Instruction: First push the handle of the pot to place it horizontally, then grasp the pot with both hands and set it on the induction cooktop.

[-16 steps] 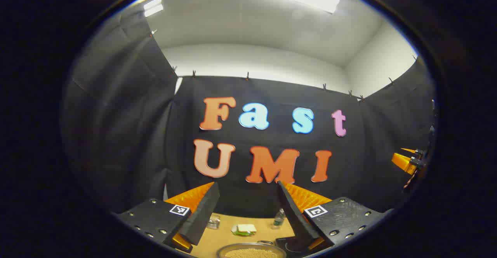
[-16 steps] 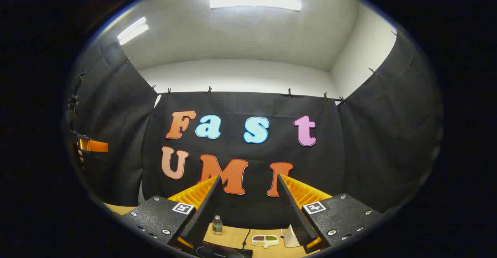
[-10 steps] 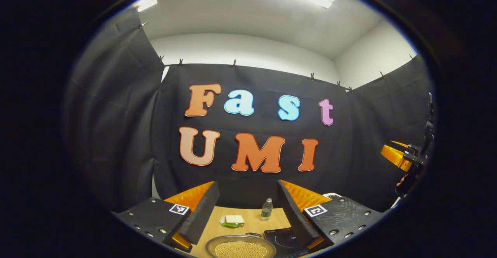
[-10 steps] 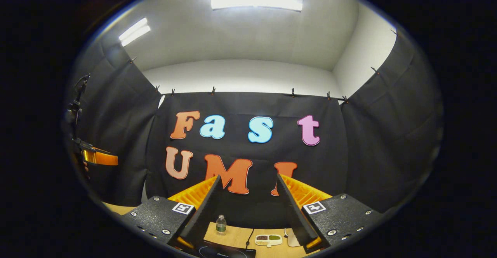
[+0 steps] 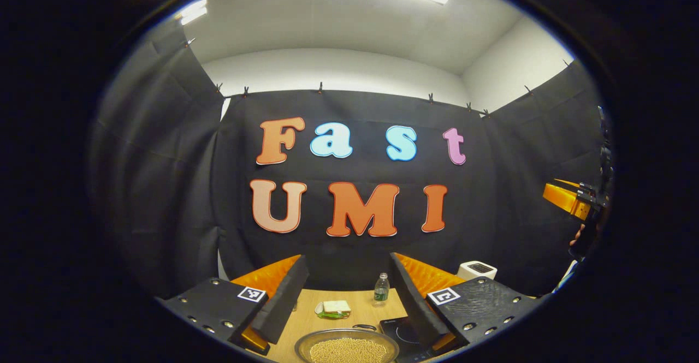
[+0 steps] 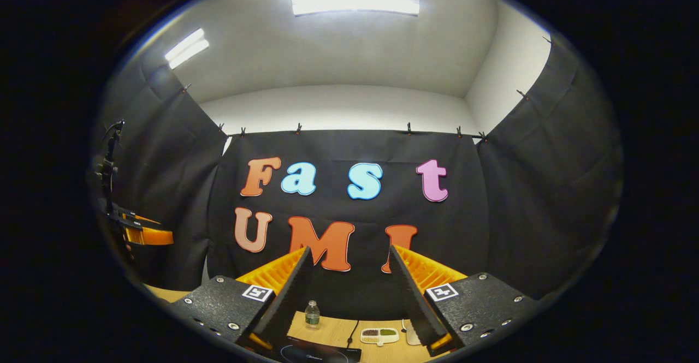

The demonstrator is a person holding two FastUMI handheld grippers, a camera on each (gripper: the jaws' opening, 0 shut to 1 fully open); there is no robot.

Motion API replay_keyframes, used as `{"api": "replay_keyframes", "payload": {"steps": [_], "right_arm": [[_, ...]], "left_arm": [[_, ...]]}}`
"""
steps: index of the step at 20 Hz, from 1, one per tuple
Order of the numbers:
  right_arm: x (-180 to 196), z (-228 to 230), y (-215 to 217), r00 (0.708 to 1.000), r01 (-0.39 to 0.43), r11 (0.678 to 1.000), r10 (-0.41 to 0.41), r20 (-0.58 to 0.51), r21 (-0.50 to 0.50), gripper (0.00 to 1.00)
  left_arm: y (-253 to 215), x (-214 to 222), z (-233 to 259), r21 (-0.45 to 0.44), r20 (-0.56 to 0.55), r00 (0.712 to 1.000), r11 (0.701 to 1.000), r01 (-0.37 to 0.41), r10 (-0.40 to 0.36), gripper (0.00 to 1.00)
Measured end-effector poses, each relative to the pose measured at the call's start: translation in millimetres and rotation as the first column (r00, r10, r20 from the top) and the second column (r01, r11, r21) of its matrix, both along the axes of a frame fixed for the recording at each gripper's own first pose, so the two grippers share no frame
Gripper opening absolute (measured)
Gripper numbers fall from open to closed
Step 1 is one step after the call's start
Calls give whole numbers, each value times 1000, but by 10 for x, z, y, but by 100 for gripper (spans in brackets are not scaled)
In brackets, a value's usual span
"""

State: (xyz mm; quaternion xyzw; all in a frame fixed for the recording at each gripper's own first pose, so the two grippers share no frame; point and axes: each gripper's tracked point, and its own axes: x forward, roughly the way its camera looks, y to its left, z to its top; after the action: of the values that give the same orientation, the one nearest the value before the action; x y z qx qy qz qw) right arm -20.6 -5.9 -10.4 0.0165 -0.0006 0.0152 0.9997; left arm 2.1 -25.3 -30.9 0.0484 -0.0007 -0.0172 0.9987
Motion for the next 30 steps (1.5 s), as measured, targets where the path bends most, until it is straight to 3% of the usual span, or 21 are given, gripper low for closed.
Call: {"api": "replay_keyframes", "payload": {"steps": [4,7,11,15,18,21,22,24,25,27,30], "right_arm": [[-37,-75,-5,1000,-7,1000,7,-9,1,87],[-36,-145,-22,1000,-17,1000,16,-17,-12,94],[-52,-262,-9,999,-7,1000,6,-37,-29,94],[-56,-404,58,999,-19,999,17,-49,-41,95],[-68,-529,124,998,-32,999,30,-56,-41,95],[-68,-673,154,997,-38,998,35,-62,-43,95],[-72,-720,167,997,-38,998,35,-66,-45,95],[-88,-828,176,997,-35,998,32,-74,-43,95],[-91,-877,184,997,-38,998,35,-74,-41,95],[-83,-949,213,996,-46,998,43,-74,-35,95],[-94,-1100,209,996,-41,998,38,-77,-39,95]], "left_arm": [[51,-31,180,-10,92,996,1000,-18,19,89],[39,-76,183,-13,116,993,1000,-8,10,91],[-27,-110,-8,29,78,997,999,14,-17,68],[-209,-95,-456,53,-42,996,995,85,-83,22],[-217,-105,-923,54,-189,975,991,126,-114,11],[-242,-179,-1471,53,-348,927,984,169,-140,7],[-215,-214,-1637,58,-391,910,983,172,-137,11],[-195,-283,-1961,44,-474,871,984,170,-129,7],[-151,-317,-2115,31,-515,848,986,161,-122,11],[-60,-417,-2468,10,-599,794,991,132,-99,11],[-15,-640,-2920,-38,-716,691,994,98,-95,10]]}}
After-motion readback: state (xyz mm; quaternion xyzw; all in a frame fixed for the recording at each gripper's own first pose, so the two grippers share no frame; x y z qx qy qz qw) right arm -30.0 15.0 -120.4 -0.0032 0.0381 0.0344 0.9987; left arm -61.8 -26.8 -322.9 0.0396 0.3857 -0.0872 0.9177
